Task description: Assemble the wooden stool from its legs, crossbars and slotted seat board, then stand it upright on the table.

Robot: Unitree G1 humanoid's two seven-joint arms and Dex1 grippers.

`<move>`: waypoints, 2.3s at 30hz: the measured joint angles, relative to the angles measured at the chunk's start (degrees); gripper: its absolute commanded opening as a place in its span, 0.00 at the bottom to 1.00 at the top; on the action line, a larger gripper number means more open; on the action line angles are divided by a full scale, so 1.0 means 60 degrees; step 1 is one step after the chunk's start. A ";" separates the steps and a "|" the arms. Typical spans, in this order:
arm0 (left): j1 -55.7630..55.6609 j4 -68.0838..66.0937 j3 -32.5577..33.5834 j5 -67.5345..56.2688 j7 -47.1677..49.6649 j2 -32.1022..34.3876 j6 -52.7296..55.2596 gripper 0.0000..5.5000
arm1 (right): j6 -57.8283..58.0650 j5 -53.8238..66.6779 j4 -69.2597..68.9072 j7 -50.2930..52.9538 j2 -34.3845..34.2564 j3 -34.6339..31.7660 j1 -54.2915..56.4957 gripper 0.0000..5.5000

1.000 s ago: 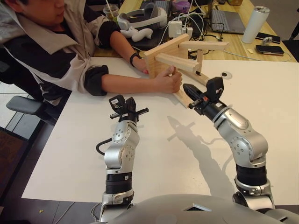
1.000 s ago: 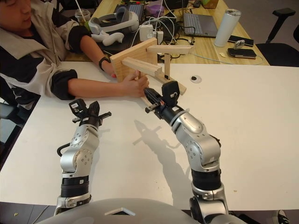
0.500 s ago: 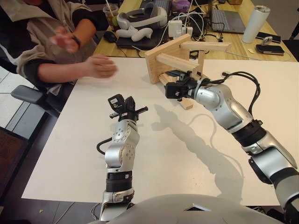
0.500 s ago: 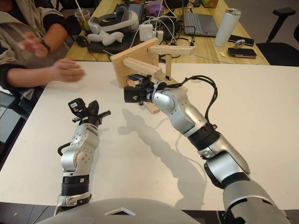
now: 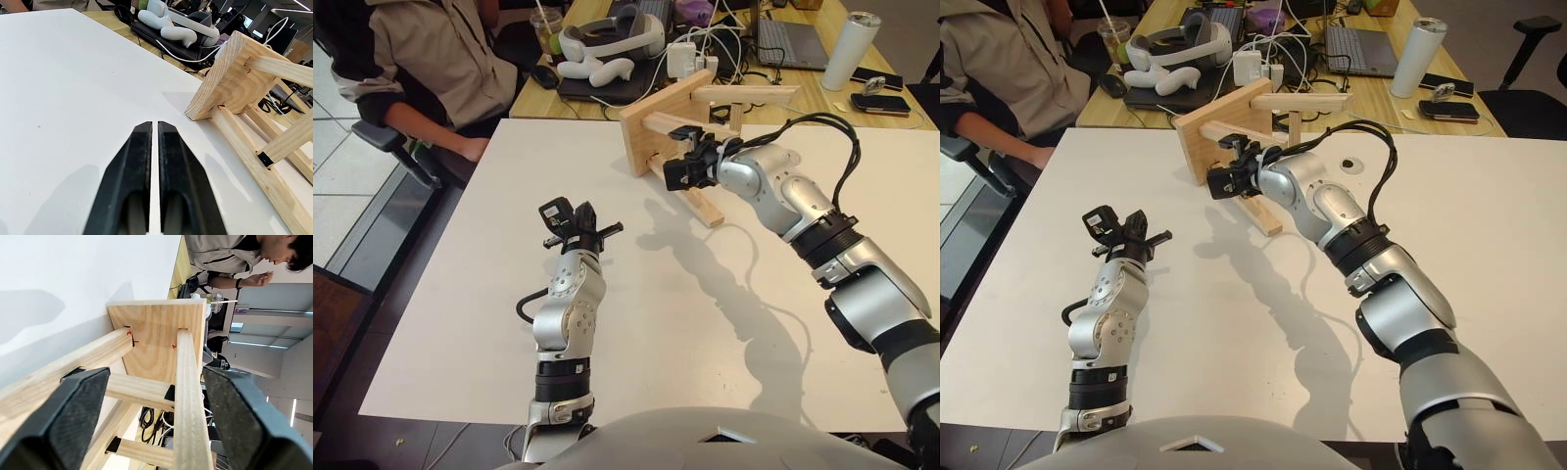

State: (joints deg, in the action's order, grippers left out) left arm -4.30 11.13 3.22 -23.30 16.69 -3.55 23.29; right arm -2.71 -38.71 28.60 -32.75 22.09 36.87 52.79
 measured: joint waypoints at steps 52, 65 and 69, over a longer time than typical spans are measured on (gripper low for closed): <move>-0.0021 -0.0103 -0.0101 -0.0200 0.0251 0.0000 -0.0311 0.03 | -0.1383 -0.0051 -0.0260 0.0142 0.1960 -0.2050 -0.0751 0.21; -0.0018 -0.0109 -0.0065 -0.0254 0.0257 0.0001 -0.0342 0.03 | -0.3167 0.2523 -0.2894 -0.1630 0.3494 -0.3180 -0.2524 0.21; -0.0016 -0.0105 -0.0041 -0.0279 0.0256 0.0001 -0.0342 0.03 | -0.4710 0.3570 -0.3270 -0.2068 0.4362 -0.3460 -0.3194 0.21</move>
State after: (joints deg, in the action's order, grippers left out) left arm -4.40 10.50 2.97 -24.97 18.22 -3.54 21.24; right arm -30.97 -17.29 8.98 -45.16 48.26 16.11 33.63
